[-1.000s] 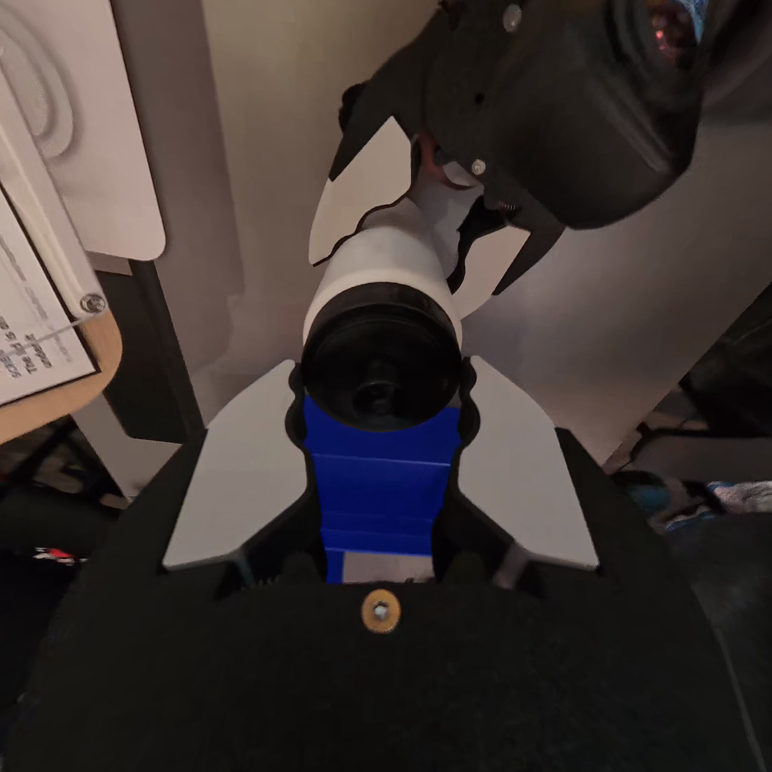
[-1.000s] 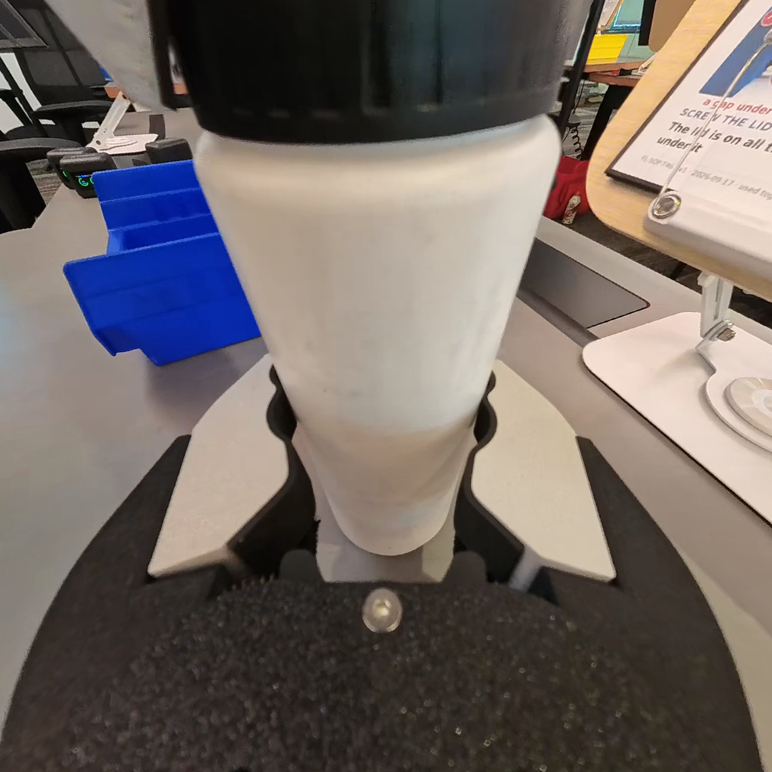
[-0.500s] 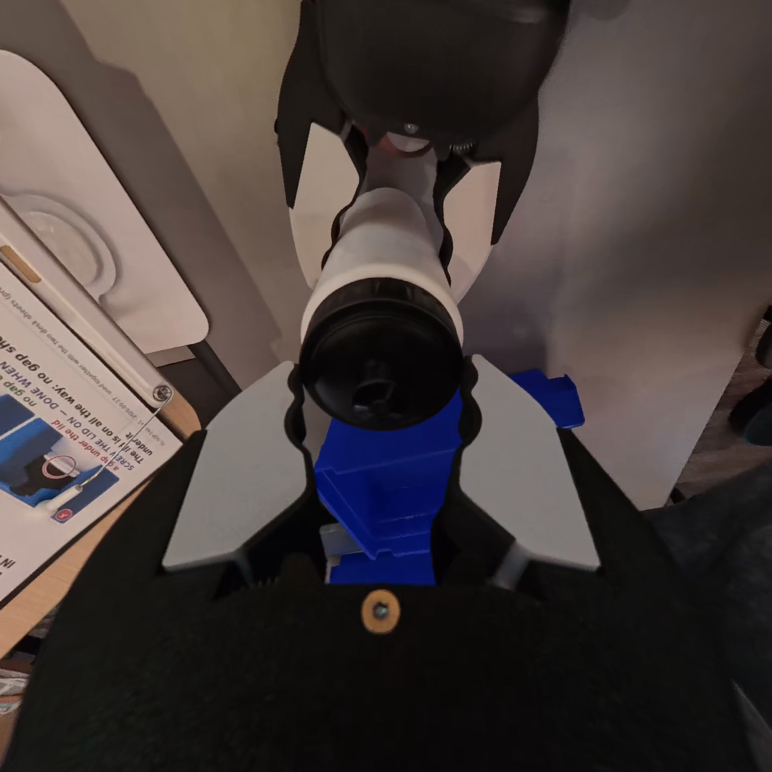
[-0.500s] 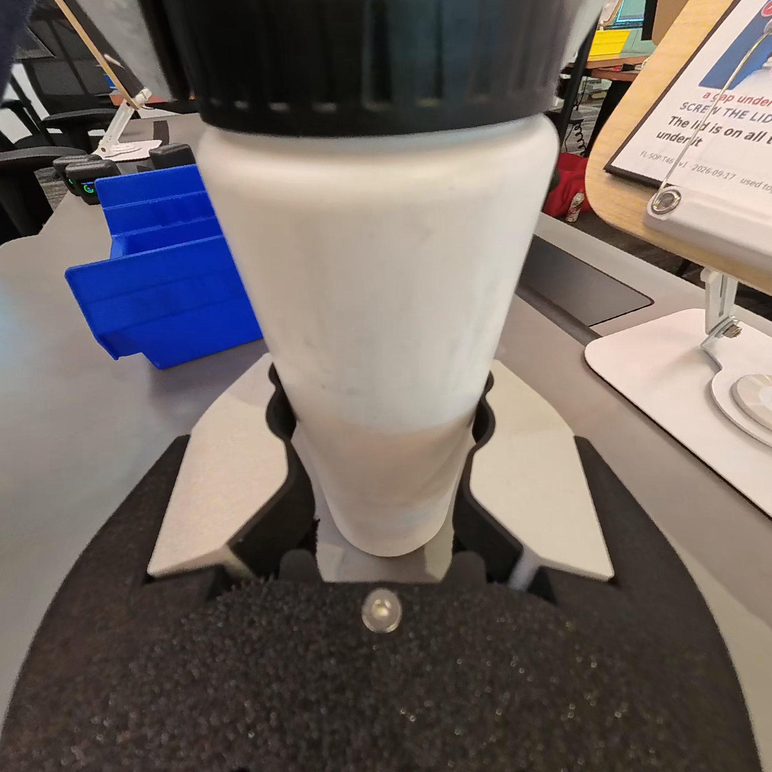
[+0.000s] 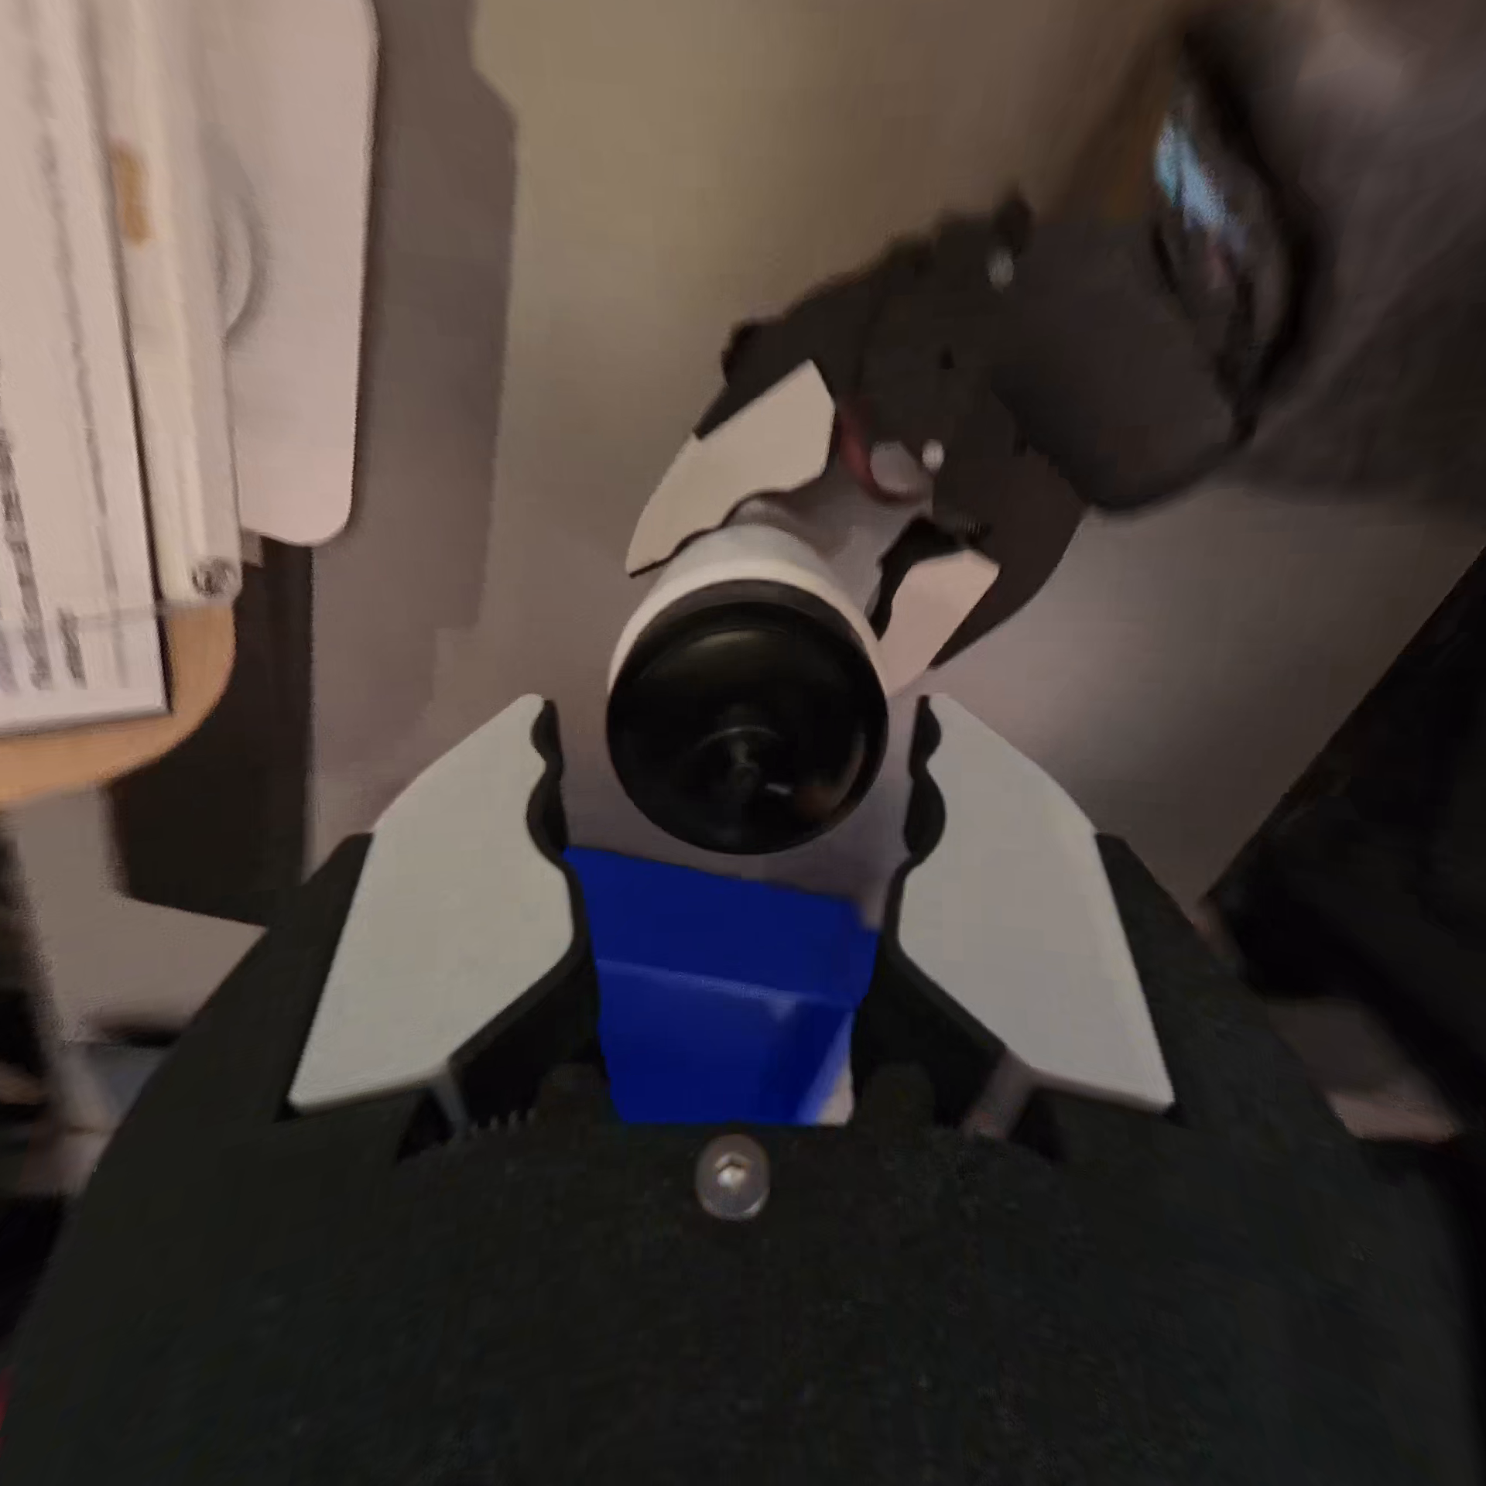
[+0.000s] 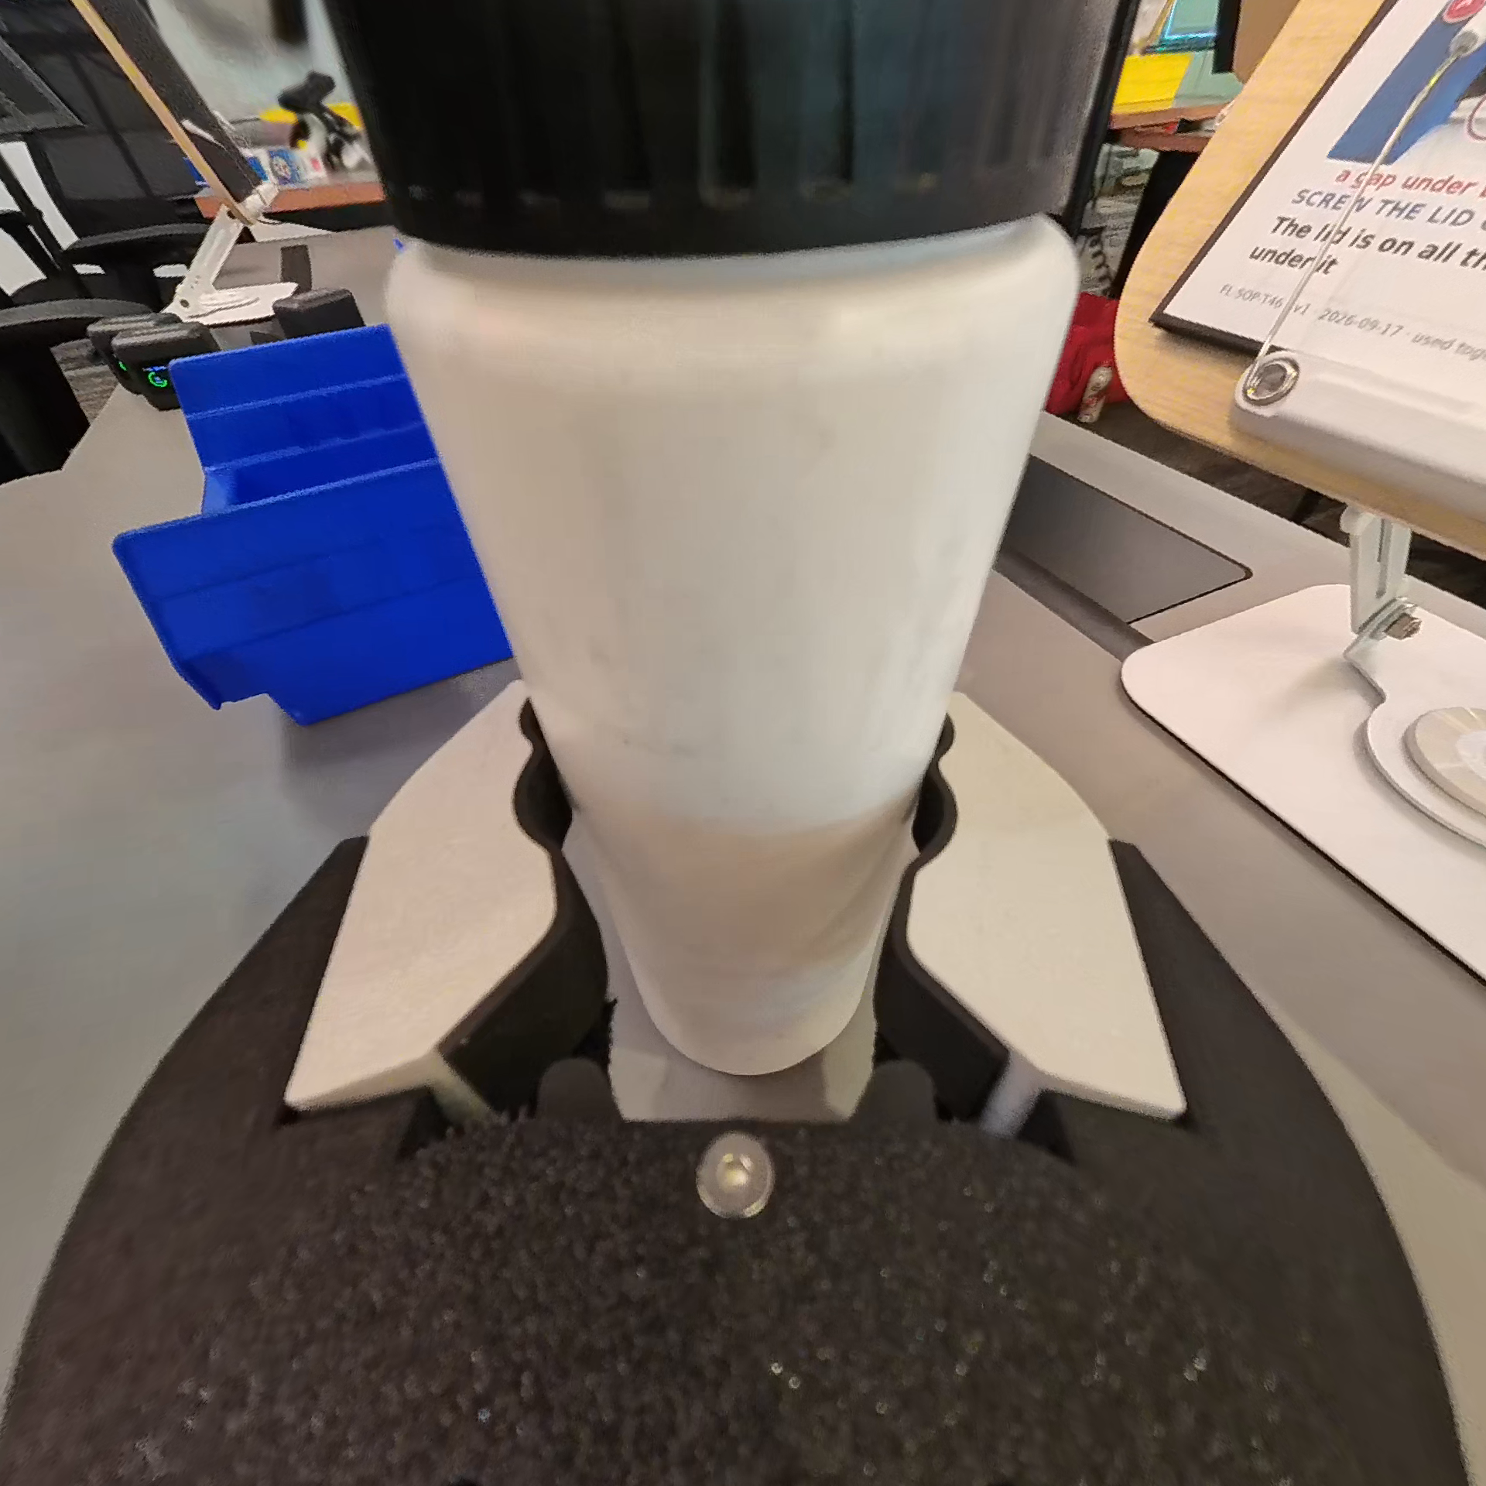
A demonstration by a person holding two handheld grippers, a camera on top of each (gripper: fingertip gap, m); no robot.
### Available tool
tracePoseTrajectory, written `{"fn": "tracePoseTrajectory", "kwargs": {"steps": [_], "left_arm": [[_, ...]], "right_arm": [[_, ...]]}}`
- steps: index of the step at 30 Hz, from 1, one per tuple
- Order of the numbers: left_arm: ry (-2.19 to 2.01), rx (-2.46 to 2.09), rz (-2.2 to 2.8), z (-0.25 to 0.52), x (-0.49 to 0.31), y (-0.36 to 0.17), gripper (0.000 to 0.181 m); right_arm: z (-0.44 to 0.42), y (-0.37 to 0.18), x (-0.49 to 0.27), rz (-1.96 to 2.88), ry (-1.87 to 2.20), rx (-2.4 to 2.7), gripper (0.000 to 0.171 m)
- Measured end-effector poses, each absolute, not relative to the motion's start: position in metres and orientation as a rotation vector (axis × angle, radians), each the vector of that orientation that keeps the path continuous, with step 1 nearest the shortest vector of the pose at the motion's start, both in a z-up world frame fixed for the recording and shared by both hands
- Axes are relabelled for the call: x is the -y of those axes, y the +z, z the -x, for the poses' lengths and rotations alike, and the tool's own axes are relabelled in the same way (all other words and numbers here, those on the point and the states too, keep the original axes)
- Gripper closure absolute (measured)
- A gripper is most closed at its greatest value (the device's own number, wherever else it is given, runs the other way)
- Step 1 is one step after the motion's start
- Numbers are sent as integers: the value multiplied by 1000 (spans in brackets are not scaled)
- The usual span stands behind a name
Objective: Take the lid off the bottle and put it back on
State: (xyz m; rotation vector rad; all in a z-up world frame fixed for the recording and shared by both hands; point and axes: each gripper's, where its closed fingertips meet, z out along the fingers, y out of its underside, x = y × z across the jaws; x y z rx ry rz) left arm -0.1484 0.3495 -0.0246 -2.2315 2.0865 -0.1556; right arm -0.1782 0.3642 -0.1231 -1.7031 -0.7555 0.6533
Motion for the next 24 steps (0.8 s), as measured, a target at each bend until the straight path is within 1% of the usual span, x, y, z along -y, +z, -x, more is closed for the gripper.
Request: {"fn": "tracePoseTrajectory", "kwargs": {"steps": [1, 3, 5, 7, 9, 11, 13, 16, 24], "left_arm": [[-249, -1953, 2323, 144, -348, -20, 94], [-368, -1702, 2453, 140, -350, -13, 99], [-405, -1507, 2561, 141, -350, -13, 96], [-403, -1399, 2632, 144, -349, -17, 95], [-312, -1323, 2673, 152, -354, -24, 90], [-294, -1275, 2711, 154, -353, -29, 90], [-264, -1263, 2734, 155, -352, -33, 92], [-225, -1323, 2729, 155, -348, -36, 110], [-88, -1650, 2612, 162, -345, -38, 109]], "right_arm": [[178, -123, -364, 1702, 650, 756, 85], [178, -123, -364, 1701, 647, 756, 85], [178, -123, -364, 1704, 645, 754, 85], [179, -123, -364, 1705, 643, 751, 85], [179, -123, -364, 1709, 640, 749, 85], [179, -123, -364, 1713, 636, 750, 85], [179, -123, -364, 1713, 636, 750, 85], [179, -123, -364, 1713, 636, 752, 85], [179, -124, -364, 1715, 628, 755, 85]]}}
